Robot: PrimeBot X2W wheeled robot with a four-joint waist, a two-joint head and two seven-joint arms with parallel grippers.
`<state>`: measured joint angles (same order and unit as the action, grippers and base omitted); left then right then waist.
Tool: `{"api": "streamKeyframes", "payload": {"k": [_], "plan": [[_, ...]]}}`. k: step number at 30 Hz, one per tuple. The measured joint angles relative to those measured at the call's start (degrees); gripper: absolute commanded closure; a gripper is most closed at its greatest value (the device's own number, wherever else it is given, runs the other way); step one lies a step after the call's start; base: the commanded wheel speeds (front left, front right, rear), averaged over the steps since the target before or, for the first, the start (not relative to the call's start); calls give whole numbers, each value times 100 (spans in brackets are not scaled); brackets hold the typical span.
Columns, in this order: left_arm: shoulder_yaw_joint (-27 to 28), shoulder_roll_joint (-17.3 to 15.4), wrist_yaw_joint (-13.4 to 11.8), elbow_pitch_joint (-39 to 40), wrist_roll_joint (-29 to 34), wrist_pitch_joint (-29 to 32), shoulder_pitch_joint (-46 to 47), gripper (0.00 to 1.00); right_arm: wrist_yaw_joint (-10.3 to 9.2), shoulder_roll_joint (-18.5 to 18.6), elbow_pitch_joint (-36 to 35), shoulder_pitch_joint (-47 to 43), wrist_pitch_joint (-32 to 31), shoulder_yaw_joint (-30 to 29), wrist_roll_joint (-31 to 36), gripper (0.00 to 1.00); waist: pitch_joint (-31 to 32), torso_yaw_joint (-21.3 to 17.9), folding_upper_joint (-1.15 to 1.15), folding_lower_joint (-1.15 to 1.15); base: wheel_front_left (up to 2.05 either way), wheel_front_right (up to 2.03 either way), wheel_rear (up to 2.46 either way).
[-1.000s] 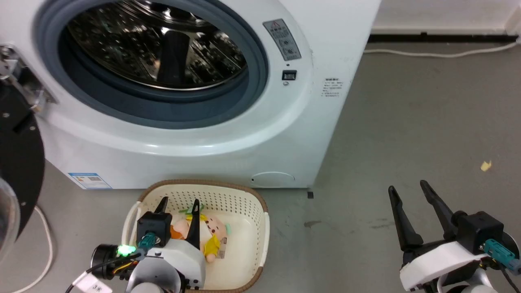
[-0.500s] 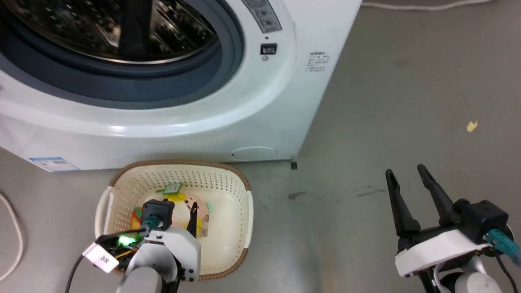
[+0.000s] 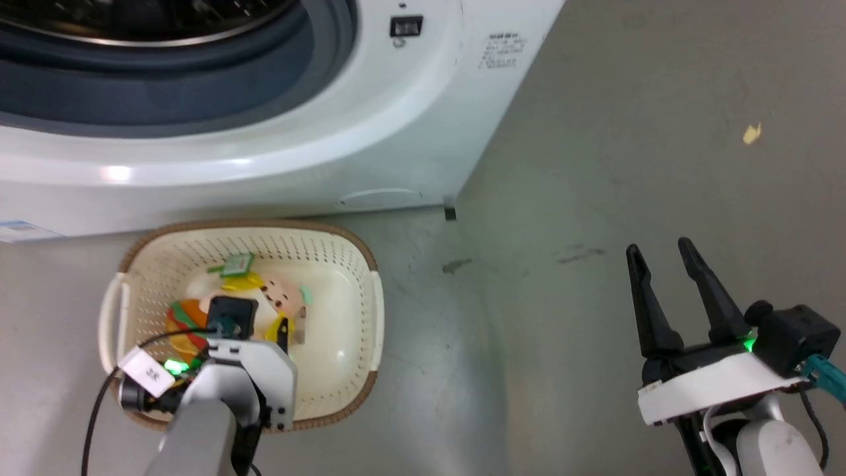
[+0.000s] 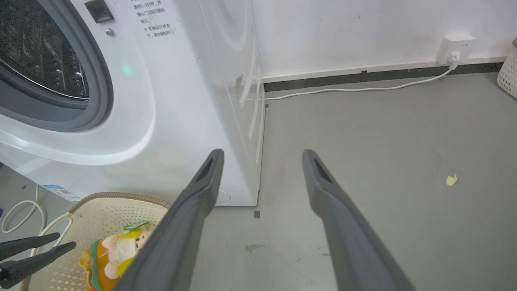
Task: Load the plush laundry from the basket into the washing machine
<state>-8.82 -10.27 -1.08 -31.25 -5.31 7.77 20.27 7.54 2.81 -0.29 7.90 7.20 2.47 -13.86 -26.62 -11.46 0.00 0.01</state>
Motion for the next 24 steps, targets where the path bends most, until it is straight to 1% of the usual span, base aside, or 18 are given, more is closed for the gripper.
{"api": "streamKeyframes", "payload": {"k": [3, 14, 18, 21, 23, 24], "plan": [[-67, -114, -78, -198, -10, 53, 243, 0, 0, 0, -16, 96, 38, 35, -102, 0, -250, -85, 0, 0, 0, 0, 0], [-377, -270, -135, -722, -32, 290, 837, 0, -1, 0, -42, 207, 156, 58, -331, 0, -820, -235, 0, 0, 0, 0, 0], [-523, -388, -208, -980, 16, 454, 1068, 0, -1, 0, -76, 242, 203, 75, -428, 0, -1029, -293, 0, 0, 0, 0, 0], [-689, -542, -285, -1259, 76, 678, 1317, 0, -1, 0, -113, 299, 257, 98, -500, 0, -1236, -352, 0, 0, 0, 0, 0], [-724, -569, -289, -1324, 90, 742, 1385, 0, -1, 0, -125, 308, 259, 100, -516, 0, -1286, -366, 0, 0, 0, 0, 0], [-803, -635, -335, -1427, 137, 839, 1524, 0, -1, 0, -141, 316, 287, 102, -561, 0, -1389, -391, 0, 0, 0, 0, 0]]}}
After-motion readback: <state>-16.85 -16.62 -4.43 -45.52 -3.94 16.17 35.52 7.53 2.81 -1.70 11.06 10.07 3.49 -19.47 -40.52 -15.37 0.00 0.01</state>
